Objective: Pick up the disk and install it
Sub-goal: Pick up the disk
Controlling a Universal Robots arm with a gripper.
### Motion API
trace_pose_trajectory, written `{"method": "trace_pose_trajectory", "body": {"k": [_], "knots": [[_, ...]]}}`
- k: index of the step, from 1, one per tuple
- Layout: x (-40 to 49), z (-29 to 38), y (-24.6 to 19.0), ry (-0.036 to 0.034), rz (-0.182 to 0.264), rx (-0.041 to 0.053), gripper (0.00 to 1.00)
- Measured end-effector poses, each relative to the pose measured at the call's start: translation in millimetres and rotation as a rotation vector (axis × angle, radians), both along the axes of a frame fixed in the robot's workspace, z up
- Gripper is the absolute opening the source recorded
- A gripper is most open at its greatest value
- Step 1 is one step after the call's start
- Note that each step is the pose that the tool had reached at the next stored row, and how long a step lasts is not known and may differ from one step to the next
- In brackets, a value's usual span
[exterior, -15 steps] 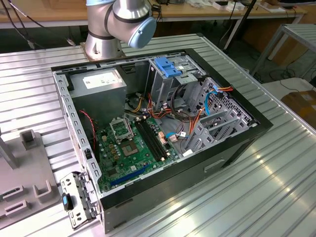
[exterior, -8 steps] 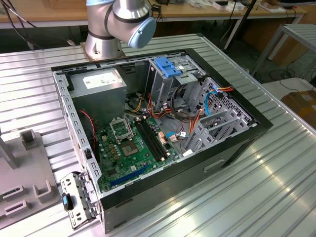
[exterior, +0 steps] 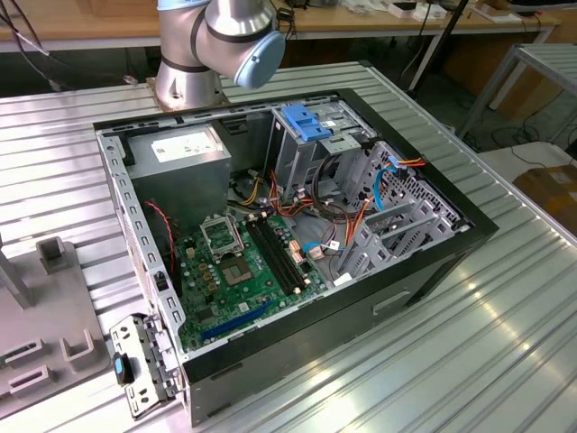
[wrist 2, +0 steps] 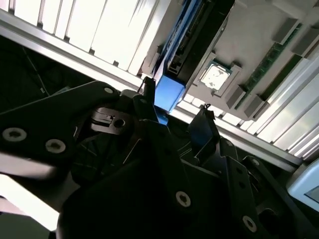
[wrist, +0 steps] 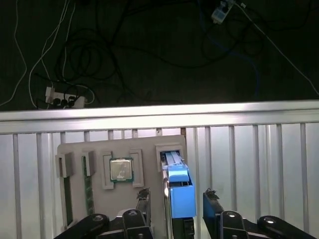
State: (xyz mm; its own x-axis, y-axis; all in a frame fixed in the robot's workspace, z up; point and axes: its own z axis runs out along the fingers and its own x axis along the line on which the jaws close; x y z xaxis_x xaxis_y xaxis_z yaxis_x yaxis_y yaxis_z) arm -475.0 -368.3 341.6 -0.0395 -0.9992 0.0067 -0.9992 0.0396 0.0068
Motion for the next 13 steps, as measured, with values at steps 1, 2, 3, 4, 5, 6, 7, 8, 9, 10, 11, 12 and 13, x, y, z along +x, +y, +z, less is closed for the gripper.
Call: {"method": "trace_pose_trajectory", "body": {"k": [1,2,3,4,5,6,7,8,9,10,11,12,13], "knots": [[0.0,-2.9,1.3,-0.0001,0.0,0.0001,0.54],[0.0,-6.2,1.7,-0.0001,0.0,-0.0001,0.54],[0.0,-10.8,1.7,-0.0002,0.0,-0.0001,0.54],[0.0,-15.4,1.8,-0.0002,0.0,-0.0001,0.54],[0.0,-19.5,1.8,-0.0001,0.0,-0.0001,0.54],[0.0,-24.8,1.7,-0.0001,0.001,-0.0001,0.54],[0.0,-28.1,1.7,-0.0002,0.001,-0.0001,0.54],[0.0,-30.1,1.7,-0.0001,0.001,-0.0002,0.54],[0.0,-31.9,1.7,-0.0001,0.001,-0.0002,0.54],[0.0,-33.1,1.8,0.0,0.001,-0.0002,0.54],[0.0,-33.9,1.7,0.0,0.001,-0.0002,0.39],[0.0,-34.3,1.7,0.0,0.001,-0.0002,0.39],[0.0,-34.7,1.7,-0.0001,0.001,-0.0002,0.39]]}}
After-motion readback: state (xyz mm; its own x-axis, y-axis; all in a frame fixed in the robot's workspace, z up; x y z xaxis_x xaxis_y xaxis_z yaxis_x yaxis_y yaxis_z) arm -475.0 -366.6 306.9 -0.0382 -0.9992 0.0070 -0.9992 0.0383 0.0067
